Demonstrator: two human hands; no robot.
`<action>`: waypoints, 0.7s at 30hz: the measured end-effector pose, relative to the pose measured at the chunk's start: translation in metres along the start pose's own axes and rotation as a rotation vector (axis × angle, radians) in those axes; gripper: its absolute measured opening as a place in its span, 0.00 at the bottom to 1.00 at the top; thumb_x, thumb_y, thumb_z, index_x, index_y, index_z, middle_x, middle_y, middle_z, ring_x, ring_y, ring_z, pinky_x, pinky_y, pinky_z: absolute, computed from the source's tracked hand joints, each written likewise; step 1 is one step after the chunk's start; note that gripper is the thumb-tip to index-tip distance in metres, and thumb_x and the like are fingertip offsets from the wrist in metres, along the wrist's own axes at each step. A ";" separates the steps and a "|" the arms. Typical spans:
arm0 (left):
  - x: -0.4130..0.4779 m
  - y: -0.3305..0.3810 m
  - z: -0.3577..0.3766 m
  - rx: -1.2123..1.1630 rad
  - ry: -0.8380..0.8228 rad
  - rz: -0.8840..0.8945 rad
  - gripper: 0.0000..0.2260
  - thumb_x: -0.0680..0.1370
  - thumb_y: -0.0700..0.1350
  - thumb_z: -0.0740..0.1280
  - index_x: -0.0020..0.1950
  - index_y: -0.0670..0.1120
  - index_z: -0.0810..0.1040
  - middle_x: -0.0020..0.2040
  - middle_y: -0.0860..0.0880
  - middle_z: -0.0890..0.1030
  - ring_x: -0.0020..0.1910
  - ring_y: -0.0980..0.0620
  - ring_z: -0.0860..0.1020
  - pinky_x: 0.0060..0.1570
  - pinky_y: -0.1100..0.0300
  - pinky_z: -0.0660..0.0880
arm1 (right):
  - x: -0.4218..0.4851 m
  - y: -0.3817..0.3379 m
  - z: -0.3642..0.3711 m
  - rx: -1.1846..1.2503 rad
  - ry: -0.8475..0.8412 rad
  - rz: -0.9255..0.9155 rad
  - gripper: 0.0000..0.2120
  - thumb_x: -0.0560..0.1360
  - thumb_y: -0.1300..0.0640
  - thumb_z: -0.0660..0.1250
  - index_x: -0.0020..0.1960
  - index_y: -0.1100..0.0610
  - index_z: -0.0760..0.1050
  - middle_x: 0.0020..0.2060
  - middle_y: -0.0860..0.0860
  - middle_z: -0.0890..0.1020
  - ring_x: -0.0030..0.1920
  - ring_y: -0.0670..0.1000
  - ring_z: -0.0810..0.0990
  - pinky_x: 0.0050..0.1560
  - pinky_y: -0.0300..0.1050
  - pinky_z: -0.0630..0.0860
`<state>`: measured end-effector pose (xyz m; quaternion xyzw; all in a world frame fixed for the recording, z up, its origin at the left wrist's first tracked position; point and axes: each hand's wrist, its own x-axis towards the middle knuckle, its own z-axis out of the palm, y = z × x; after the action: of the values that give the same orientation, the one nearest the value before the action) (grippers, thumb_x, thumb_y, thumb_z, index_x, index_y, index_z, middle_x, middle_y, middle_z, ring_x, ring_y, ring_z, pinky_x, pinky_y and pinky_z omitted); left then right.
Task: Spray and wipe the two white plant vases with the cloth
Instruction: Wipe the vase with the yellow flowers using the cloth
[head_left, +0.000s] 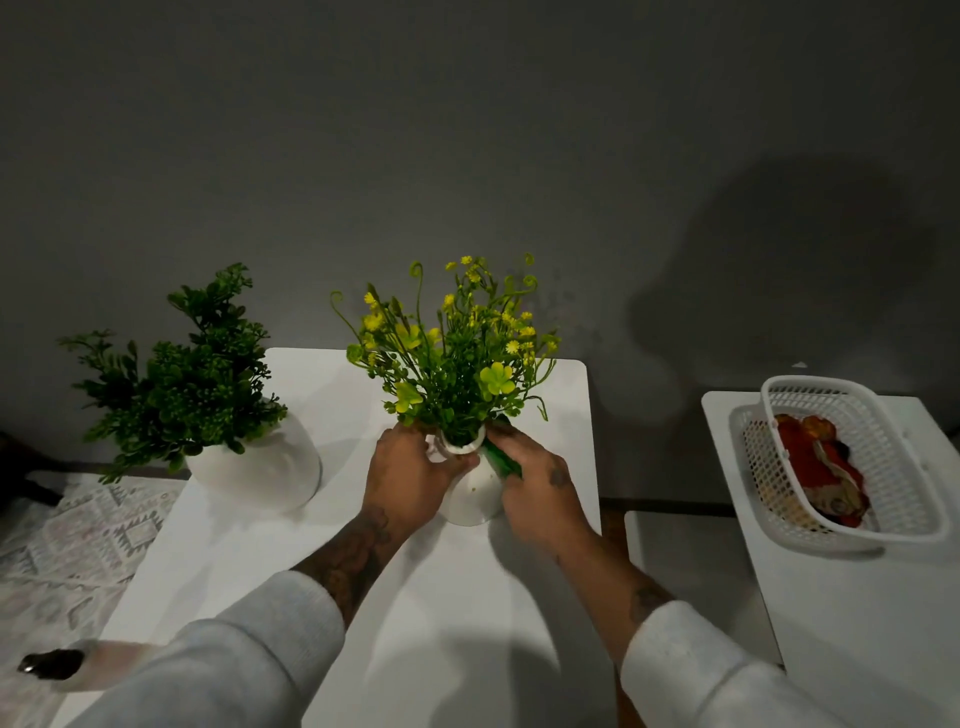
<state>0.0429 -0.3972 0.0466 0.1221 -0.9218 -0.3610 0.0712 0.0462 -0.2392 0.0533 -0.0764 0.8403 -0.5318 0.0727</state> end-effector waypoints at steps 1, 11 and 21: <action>0.000 0.000 0.000 0.001 0.004 0.015 0.19 0.65 0.59 0.77 0.50 0.51 0.82 0.49 0.52 0.83 0.48 0.49 0.79 0.46 0.56 0.75 | -0.007 0.003 0.002 0.015 0.015 -0.001 0.31 0.71 0.77 0.56 0.69 0.55 0.73 0.69 0.49 0.73 0.70 0.45 0.68 0.68 0.29 0.59; 0.006 0.000 -0.007 0.091 -0.072 0.014 0.21 0.63 0.60 0.77 0.50 0.49 0.83 0.46 0.50 0.84 0.44 0.51 0.80 0.40 0.60 0.73 | 0.016 0.011 0.001 -0.026 -0.031 0.044 0.32 0.70 0.75 0.56 0.69 0.53 0.73 0.69 0.49 0.73 0.69 0.49 0.70 0.67 0.31 0.61; 0.014 -0.007 -0.016 -0.009 -0.145 0.057 0.25 0.63 0.53 0.80 0.57 0.52 0.79 0.48 0.57 0.77 0.44 0.59 0.73 0.37 0.77 0.63 | -0.007 0.009 0.007 0.009 0.029 -0.007 0.31 0.71 0.77 0.57 0.70 0.55 0.72 0.69 0.50 0.72 0.68 0.46 0.69 0.68 0.28 0.59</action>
<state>0.0340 -0.4170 0.0544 0.0692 -0.9260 -0.3709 0.0149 0.0544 -0.2406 0.0427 -0.0711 0.8387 -0.5367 0.0589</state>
